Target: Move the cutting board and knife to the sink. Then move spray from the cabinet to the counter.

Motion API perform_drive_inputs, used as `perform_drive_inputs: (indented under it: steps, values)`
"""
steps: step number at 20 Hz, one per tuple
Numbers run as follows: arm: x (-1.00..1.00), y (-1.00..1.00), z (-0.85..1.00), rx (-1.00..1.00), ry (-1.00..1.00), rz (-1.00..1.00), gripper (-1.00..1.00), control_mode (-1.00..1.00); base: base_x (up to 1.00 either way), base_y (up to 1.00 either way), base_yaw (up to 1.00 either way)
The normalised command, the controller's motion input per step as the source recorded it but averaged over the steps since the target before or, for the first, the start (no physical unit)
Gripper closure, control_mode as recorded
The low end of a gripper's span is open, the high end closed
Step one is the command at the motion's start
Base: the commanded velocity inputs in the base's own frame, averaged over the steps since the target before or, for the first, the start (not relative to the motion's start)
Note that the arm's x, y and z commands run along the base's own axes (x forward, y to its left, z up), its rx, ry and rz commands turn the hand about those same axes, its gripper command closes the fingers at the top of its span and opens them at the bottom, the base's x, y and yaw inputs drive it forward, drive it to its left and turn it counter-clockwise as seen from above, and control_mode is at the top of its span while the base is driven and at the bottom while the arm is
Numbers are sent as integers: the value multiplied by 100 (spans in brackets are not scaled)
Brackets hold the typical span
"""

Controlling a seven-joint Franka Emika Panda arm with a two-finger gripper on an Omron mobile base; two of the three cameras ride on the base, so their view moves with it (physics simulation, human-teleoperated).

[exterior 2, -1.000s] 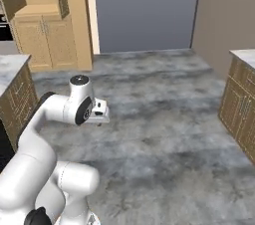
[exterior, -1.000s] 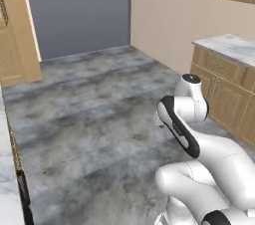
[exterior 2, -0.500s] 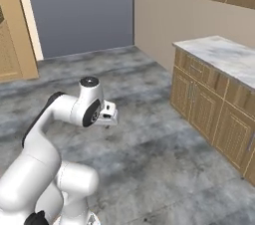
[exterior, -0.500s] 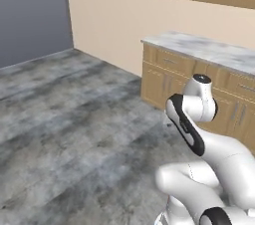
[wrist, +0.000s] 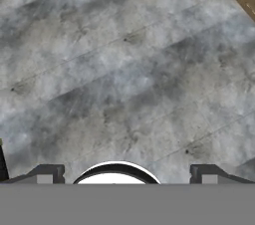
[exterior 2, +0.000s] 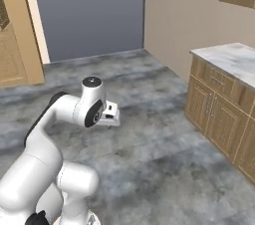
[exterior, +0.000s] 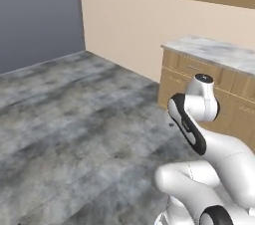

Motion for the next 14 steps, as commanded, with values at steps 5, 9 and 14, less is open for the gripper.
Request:
perform_drive_inputs:
  steps: [5,9,14]
  values:
    - [0,0,0,0,0,0,-100,100,78,15,25]
    - [0,0,0,0,0,0,-100,100,74,11,32]
    - [0,0,0,0,0,0,-100,100,73,7,37]
